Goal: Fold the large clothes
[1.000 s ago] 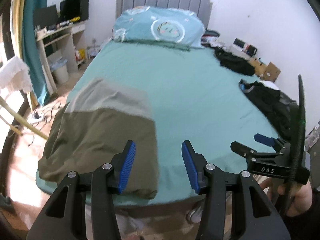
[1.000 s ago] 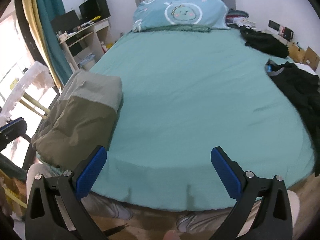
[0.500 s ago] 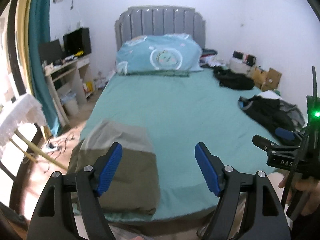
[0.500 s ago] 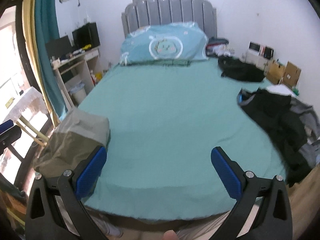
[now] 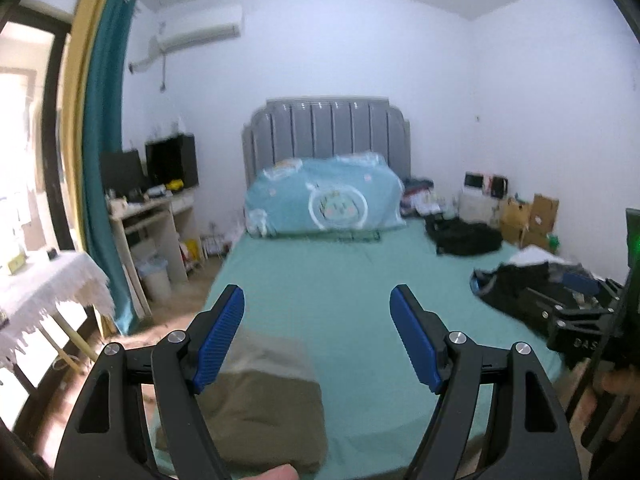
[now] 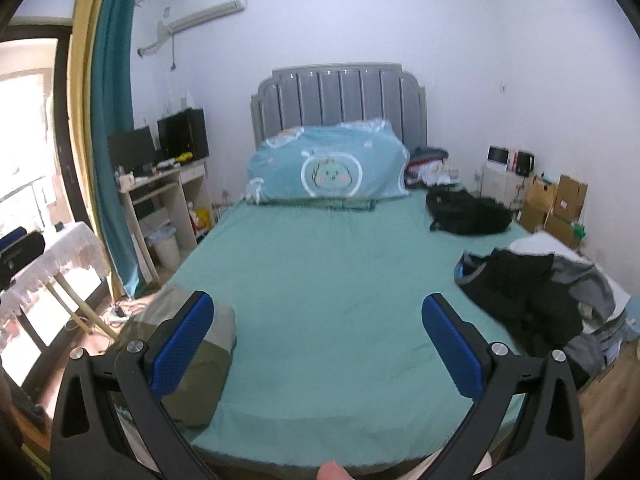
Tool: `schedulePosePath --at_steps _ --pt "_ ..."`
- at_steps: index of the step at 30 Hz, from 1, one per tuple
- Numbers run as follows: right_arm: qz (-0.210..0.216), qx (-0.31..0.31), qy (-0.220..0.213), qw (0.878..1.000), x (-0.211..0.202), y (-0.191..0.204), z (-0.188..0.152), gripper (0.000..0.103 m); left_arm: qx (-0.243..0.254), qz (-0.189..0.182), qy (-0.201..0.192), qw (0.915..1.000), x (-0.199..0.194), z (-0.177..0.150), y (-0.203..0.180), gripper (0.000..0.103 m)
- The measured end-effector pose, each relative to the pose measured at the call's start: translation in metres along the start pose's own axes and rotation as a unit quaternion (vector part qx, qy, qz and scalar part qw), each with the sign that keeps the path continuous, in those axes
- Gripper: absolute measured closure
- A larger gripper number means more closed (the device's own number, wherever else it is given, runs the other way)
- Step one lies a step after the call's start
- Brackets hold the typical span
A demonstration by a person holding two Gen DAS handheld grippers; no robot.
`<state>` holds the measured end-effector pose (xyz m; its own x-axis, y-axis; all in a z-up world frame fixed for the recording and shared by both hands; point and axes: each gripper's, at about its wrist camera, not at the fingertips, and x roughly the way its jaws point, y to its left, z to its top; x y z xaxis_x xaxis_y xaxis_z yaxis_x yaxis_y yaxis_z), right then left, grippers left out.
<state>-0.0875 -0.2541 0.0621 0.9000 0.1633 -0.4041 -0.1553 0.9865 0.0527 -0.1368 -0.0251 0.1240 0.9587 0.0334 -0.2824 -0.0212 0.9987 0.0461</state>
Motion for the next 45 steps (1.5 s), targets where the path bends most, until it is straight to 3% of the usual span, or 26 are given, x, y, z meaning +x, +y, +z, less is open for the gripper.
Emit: schedulePosePath --at_steps 5,12,21,25,39,45 --pt "0.003 -0.008 -0.035 0.999 -0.026 0.004 0.012 0.001 0.001 -0.006 -0.034 0.9994 -0.027 0.013 0.002 0.025" --pt "0.007 -0.022 -0.079 0.997 -0.058 0.014 0.023 0.001 -0.044 -0.049 -0.088 0.9939 -0.064 0.024 0.024 0.024" --pt "0.023 -0.028 -0.169 0.985 -0.095 0.032 0.03 0.001 -0.043 -0.021 -0.138 0.9893 -0.085 0.017 0.037 0.024" --pt "0.002 -0.03 -0.18 0.983 -0.09 0.041 0.03 0.001 -0.041 -0.005 -0.131 0.9906 -0.078 0.005 0.047 0.024" --pt "0.016 -0.057 -0.156 0.986 -0.055 0.058 0.017 0.001 -0.038 0.048 -0.102 0.9929 -0.054 -0.013 0.062 0.024" --pt "0.014 -0.046 -0.138 0.989 -0.043 0.049 0.017 0.001 -0.052 0.039 -0.083 0.9944 -0.04 -0.013 0.064 0.024"
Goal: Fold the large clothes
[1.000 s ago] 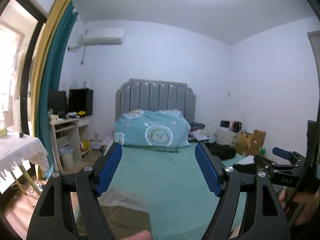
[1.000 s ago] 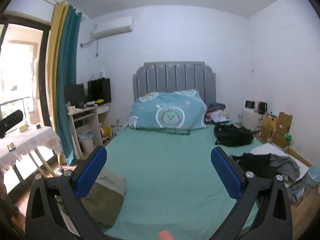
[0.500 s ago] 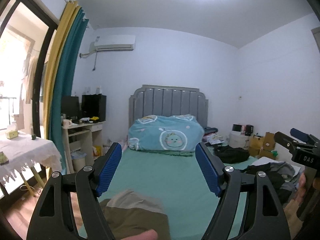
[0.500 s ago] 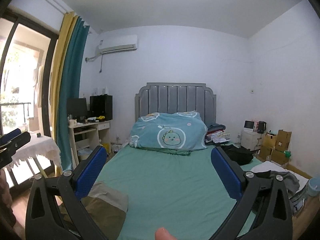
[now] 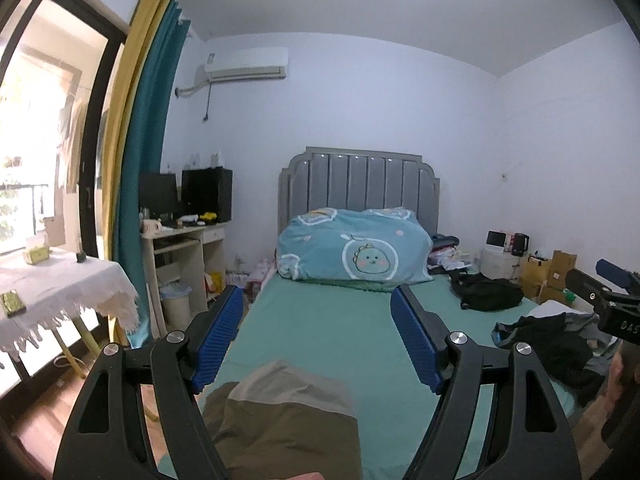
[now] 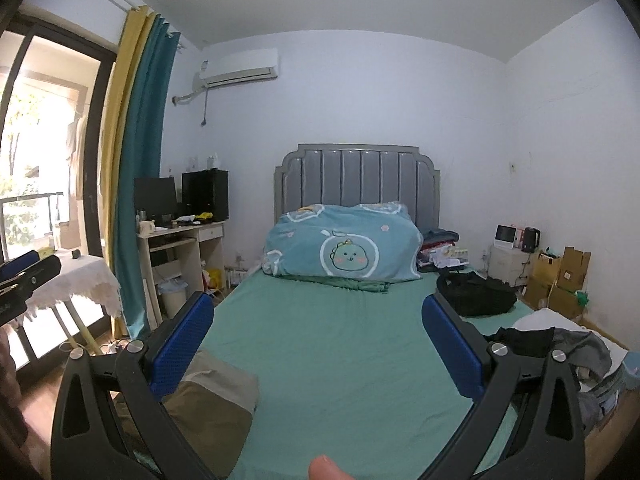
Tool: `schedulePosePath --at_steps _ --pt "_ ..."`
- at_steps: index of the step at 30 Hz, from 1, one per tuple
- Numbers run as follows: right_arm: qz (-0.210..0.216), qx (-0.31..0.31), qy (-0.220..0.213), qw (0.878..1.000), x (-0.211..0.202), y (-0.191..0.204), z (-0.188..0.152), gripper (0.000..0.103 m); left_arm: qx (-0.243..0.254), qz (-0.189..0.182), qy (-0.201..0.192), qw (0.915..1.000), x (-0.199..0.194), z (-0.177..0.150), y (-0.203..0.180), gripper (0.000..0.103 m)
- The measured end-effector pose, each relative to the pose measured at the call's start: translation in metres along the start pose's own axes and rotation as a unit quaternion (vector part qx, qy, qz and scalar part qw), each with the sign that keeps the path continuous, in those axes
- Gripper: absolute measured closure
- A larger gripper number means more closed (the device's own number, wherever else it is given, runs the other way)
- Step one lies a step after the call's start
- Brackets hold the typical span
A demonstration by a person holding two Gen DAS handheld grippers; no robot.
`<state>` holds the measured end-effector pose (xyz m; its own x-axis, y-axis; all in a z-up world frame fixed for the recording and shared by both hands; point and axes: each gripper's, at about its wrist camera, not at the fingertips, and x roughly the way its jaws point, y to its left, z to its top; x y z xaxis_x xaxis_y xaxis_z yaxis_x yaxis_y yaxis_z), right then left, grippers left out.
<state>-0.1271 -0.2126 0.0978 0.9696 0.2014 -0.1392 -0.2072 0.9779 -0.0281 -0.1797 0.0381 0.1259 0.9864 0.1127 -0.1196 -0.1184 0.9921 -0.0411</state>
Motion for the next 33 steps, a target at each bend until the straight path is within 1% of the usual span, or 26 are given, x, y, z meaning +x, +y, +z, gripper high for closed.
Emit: schedulePosePath --at_steps 5,17,33 --pt "0.002 -0.001 0.008 1.0 0.004 0.0 -0.001 0.001 0.003 -0.004 0.007 1.0 0.007 0.0 -0.003 0.024" --pt "0.001 -0.001 0.013 1.0 0.008 -0.003 0.0 0.001 0.001 -0.015 0.006 0.9999 0.011 0.001 -0.002 0.024" --pt "-0.002 -0.002 0.017 1.0 0.009 0.004 -0.001 0.001 -0.001 -0.016 0.007 0.9998 0.015 0.002 0.002 0.024"
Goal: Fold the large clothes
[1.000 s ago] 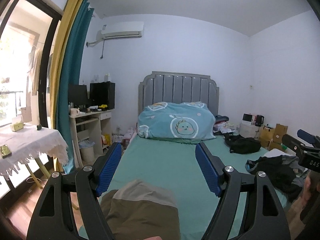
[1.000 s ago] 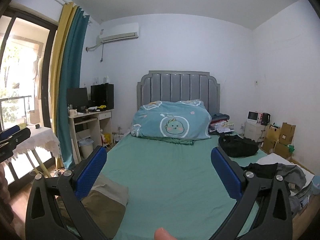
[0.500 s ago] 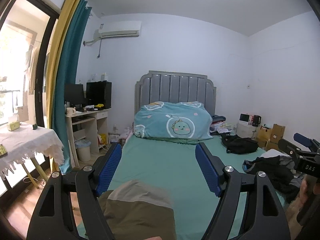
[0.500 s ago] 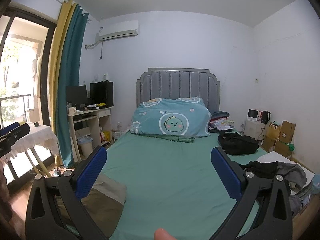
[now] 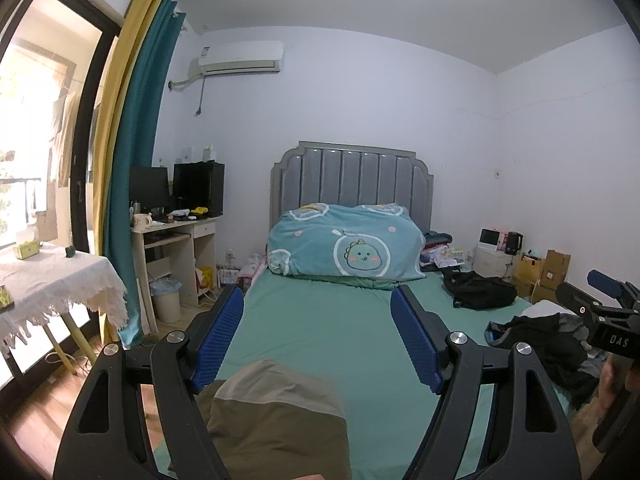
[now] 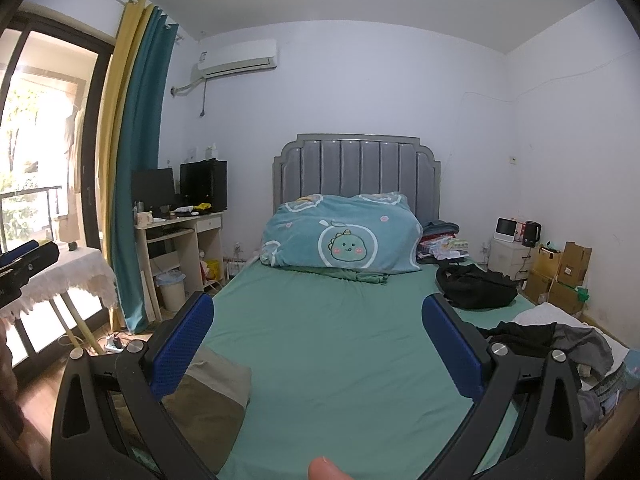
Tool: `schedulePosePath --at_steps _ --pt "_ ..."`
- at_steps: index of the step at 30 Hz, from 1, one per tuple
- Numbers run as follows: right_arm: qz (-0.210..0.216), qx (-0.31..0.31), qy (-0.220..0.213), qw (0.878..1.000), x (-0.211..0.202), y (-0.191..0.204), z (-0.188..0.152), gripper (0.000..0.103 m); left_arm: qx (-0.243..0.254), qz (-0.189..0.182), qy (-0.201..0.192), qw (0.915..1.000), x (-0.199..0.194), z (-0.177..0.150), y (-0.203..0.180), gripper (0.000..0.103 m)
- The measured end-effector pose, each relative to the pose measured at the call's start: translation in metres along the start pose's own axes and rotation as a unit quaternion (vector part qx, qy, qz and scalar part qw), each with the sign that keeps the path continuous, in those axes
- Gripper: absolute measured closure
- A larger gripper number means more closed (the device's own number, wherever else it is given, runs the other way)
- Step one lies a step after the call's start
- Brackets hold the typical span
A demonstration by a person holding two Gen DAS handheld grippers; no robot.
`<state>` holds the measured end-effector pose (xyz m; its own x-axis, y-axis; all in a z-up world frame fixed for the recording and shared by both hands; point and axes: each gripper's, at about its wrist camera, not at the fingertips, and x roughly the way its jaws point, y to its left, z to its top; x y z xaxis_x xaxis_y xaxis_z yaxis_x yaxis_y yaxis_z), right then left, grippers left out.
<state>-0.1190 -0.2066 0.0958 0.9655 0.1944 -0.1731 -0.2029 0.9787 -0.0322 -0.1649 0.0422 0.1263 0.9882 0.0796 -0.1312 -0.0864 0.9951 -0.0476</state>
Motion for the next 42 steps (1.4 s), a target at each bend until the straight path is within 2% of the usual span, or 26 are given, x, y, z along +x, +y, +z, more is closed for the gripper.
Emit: schedulePosePath --at_steps 22,42 --pt "0.0 -0.002 0.0 1.0 0.004 -0.006 -0.003 0.001 -0.002 0.005 -0.001 1.0 0.0 0.002 -0.012 0.024" --pt "0.024 -0.005 0.003 1.0 0.01 -0.018 -0.003 0.001 -0.004 0.02 0.001 0.9998 0.003 0.002 -0.029 0.024"
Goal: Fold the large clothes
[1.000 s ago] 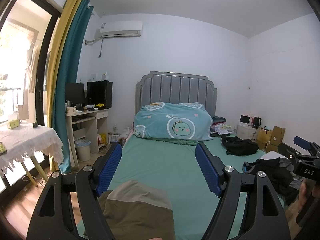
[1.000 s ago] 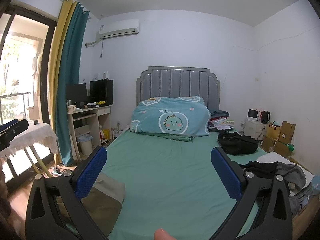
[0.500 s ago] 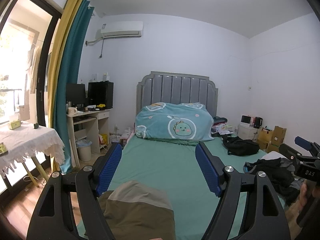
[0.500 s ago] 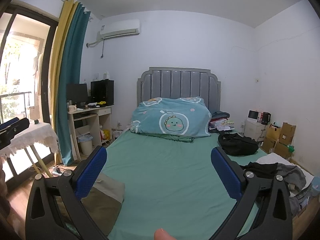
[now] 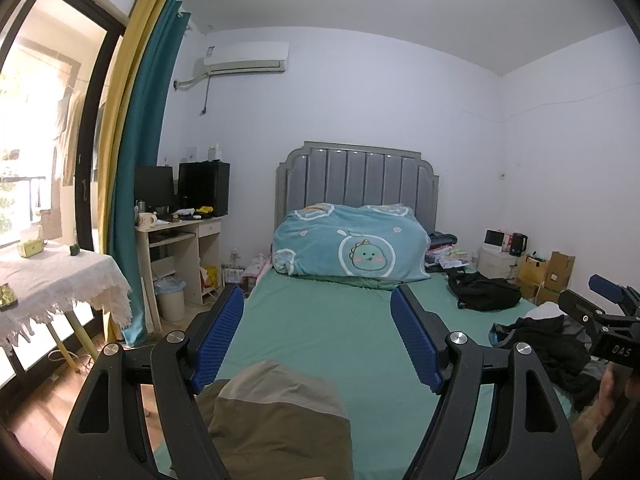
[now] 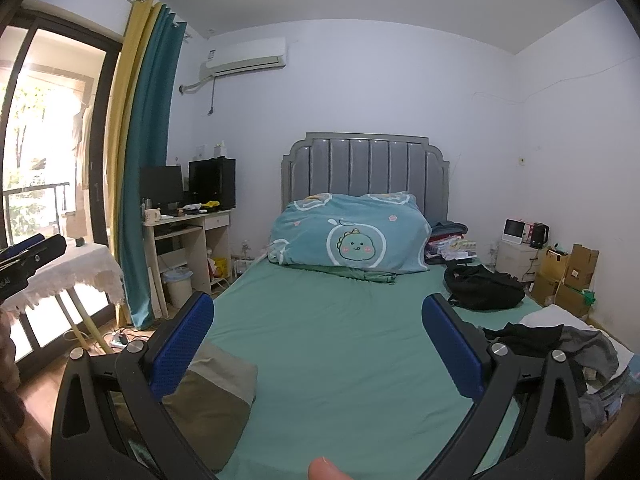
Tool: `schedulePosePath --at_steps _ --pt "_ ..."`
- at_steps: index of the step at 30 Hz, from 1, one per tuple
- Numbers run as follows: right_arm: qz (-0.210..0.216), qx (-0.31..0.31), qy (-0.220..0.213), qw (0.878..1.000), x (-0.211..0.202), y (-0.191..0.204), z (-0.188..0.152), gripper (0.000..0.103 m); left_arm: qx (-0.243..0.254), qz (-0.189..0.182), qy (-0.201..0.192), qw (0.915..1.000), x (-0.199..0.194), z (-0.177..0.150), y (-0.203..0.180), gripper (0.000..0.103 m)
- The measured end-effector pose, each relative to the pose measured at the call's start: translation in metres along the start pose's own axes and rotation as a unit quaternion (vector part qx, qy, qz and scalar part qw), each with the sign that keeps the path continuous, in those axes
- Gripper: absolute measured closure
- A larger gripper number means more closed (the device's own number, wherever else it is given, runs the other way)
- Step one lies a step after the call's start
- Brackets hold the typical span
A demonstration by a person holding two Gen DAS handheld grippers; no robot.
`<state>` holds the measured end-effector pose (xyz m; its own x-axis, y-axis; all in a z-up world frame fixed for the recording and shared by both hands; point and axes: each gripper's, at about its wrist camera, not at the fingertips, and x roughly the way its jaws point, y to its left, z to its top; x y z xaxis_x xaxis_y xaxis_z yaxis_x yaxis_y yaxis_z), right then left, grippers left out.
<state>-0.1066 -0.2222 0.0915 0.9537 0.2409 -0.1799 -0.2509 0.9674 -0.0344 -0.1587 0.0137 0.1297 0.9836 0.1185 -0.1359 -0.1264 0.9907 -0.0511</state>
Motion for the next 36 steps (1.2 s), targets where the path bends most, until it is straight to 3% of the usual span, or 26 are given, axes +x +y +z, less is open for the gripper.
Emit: schedulePosePath --at_steps 36 --pt "0.031 -0.011 0.011 0.999 0.009 -0.001 -0.005 0.001 -0.011 0.018 0.008 0.9997 0.0 -0.011 -0.019 0.024"
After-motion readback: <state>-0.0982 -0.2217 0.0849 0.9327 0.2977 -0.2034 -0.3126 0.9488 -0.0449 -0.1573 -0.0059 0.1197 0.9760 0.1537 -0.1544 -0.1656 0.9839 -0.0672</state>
